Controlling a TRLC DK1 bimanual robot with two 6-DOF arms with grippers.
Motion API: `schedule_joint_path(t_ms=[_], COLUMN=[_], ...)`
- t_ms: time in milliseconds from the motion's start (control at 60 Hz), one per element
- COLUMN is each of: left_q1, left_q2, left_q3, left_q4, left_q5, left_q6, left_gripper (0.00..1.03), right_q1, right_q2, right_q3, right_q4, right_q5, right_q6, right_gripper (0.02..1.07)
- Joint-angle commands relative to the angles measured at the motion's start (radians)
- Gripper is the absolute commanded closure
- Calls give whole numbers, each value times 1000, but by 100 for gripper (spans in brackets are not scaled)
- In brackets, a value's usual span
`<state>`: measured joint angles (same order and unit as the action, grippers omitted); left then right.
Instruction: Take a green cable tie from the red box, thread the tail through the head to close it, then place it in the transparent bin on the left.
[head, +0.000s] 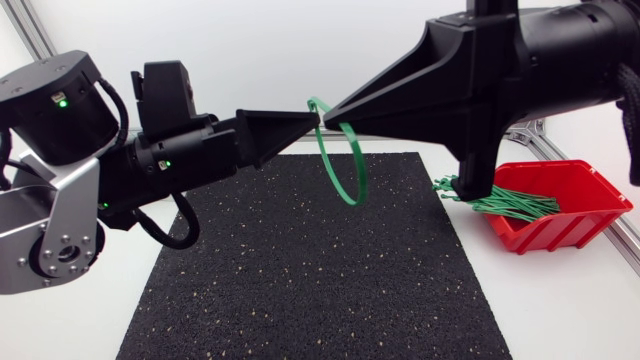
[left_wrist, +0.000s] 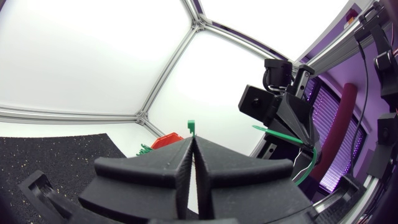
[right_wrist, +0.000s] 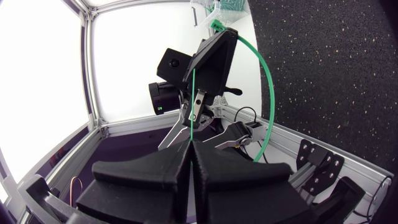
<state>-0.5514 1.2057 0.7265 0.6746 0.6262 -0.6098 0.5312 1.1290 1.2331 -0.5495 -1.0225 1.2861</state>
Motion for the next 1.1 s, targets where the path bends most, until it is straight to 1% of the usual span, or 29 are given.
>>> schedule_joint_path(t_ms=[0,167,267,333,683,1083], left_q1=[-12,-39,-70,-76,-59,-50], left_q2=[-35,-64,-71,-72,-51,-87], left_q3=[45,57,54,48,45,33], left_q4=[-7,-37,-37,-37,-18,-20], left_q5=[-11,-33,-54,-54,-54,-56], left_q6=[-13,-13,-13,-11,-10,-10], left_gripper=[100,100,100,100,100,100], right_q1=[7,9,9,12,15,15], right_q2=[-17,-37,-37,-38,-38,-37], right_q3=[23,12,11,9,-21,-43], right_q4=[2,-10,-7,-3,51,83], right_q5=[4,4,2,2,4,10], right_q6=[74,91,93,93,117,133], right_gripper=[101,101,101,101,101,101])
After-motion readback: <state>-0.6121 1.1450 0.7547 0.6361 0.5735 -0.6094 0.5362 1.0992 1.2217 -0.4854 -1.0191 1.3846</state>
